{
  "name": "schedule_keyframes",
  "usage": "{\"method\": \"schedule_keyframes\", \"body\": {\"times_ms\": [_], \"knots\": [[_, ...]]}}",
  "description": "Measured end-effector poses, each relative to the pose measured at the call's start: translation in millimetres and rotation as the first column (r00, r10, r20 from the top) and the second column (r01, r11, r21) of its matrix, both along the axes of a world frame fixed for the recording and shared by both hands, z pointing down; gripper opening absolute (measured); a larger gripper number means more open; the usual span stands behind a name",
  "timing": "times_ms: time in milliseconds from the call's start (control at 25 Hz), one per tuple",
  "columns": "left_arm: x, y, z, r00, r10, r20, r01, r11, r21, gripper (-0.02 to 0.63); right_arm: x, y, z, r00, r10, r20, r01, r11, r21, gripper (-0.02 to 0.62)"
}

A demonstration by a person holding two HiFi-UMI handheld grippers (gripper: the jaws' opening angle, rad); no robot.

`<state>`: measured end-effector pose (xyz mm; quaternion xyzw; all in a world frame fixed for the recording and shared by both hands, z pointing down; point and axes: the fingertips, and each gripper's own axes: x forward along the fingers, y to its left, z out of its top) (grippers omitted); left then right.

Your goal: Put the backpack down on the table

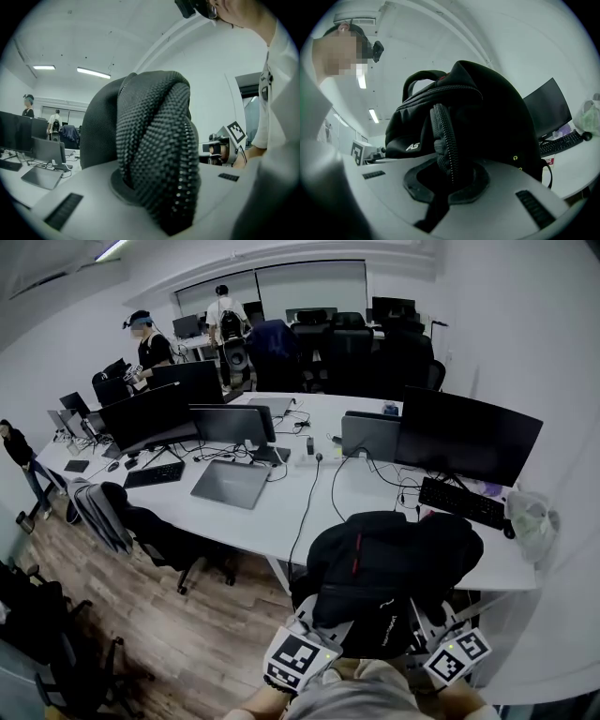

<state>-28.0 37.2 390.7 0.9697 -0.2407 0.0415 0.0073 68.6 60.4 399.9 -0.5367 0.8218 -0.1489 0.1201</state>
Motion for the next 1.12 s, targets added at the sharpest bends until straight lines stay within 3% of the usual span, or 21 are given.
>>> {"method": "schedule_keyframes", "body": {"times_ms": [480,1120], "knots": [[13,-56,4,0.998,-0.058,0.0,0.058,0.998,-0.005,0.054,14,-61,4,0.999,-0.051,-0.004,0.051,0.999,-0.007,0.02],[87,-182,2,0.989,-0.145,0.006,0.145,0.989,0.006,0.053,90,-196,1,0.989,-0.147,-0.019,0.147,0.989,0.012,0.021]]}}
